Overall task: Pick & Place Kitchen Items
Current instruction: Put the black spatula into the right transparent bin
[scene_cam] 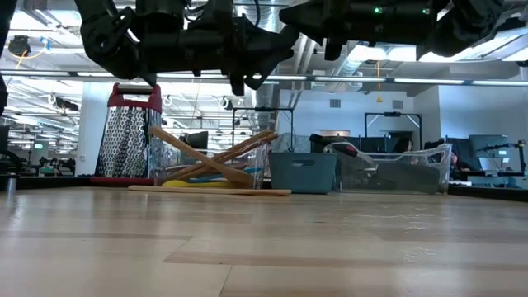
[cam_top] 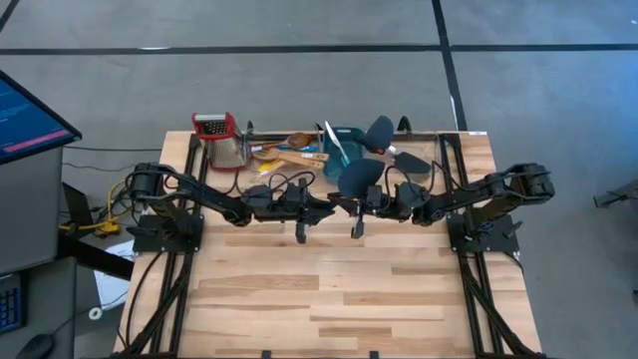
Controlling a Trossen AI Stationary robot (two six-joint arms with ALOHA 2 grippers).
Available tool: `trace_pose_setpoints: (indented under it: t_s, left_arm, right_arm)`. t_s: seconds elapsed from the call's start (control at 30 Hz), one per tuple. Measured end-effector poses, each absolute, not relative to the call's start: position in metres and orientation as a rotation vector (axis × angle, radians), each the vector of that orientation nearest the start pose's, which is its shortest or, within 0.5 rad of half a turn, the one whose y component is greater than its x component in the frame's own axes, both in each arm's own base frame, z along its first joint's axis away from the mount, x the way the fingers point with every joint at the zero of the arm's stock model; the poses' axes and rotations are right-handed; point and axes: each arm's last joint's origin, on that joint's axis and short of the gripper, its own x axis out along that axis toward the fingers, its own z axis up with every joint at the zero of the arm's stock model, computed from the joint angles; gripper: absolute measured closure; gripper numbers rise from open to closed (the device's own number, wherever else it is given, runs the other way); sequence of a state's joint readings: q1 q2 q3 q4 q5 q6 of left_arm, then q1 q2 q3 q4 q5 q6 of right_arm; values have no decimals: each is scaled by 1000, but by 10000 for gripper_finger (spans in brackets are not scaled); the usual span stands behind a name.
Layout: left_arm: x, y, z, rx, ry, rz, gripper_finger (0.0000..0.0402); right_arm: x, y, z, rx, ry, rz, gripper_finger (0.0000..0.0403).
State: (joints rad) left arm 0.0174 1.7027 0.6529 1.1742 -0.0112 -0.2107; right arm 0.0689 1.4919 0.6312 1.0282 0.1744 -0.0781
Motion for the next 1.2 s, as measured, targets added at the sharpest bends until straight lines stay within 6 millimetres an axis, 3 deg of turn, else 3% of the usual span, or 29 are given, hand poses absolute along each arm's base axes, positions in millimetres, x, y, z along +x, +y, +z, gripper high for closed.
trace_pose_setpoints:
  t_s: [0.23, 0.8, 1.2]
  left_arm:
    - [325, 5, 194, -216, -120, 3, 337]
    - [325, 7, 195, -212, -133, 51, 323]
    - [323, 9, 202, -109, -161, 85, 233]
  right_arm:
    - [299, 17, 235, -63, -152, -94, 398]
    - [299, 16, 233, -61, -136, -101, 402]
    - [298, 15, 228, -93, -64, -166, 403]
